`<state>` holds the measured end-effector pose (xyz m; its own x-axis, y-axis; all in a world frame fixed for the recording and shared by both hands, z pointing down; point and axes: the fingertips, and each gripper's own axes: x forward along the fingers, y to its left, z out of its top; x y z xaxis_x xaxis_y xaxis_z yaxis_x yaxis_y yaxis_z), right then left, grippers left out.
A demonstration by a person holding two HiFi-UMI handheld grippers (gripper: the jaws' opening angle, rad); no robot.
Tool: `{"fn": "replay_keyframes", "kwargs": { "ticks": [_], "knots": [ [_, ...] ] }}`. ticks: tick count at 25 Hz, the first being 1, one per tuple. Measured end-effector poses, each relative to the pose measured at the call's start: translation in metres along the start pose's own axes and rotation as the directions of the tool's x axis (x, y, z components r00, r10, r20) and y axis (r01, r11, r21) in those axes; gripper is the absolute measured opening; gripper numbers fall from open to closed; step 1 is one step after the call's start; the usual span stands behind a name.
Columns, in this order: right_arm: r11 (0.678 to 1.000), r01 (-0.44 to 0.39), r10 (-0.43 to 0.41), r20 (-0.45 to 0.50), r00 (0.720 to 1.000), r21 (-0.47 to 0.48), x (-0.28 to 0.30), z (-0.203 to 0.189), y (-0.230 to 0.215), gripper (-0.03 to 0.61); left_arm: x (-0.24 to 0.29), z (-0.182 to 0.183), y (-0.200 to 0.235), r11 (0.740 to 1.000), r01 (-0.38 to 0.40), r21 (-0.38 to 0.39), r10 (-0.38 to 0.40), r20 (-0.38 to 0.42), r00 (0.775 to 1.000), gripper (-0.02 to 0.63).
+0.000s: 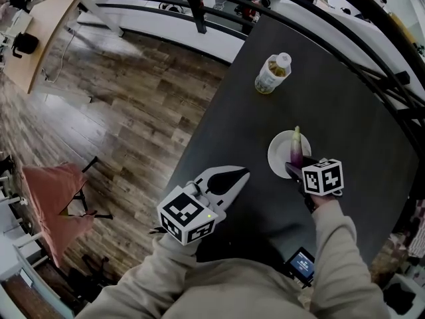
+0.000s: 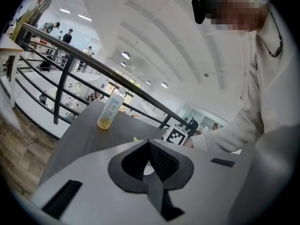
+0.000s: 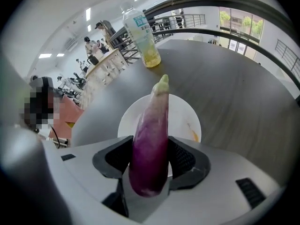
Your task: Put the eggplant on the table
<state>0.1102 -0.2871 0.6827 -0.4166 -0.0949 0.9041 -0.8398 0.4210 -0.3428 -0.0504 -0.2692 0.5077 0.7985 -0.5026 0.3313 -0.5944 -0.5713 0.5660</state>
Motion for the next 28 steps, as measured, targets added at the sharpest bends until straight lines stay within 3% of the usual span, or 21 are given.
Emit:
{"fn": "replay_keyframes", "kwargs": {
  "ticks": [18, 28],
  "knots": [
    [0.995, 0.062, -0.064, -0.019, 0.998, -0.076, 0.004, 0.001, 0.001, 0.291, -0.010, 0.006, 0.001, 1.000, -0.006, 0.010, 0.006, 0.008, 1.000, 0.000],
    [0.997, 0.049, -0.047, 0.035, 0.998, -0.064, -0.030, 0.005, 0.006, 0.291, -0.003, 0.036, -0.021, 0.994, 0.044, 0.100, -0.044, 0.001, 0.999, 0.000]
  ]
}}
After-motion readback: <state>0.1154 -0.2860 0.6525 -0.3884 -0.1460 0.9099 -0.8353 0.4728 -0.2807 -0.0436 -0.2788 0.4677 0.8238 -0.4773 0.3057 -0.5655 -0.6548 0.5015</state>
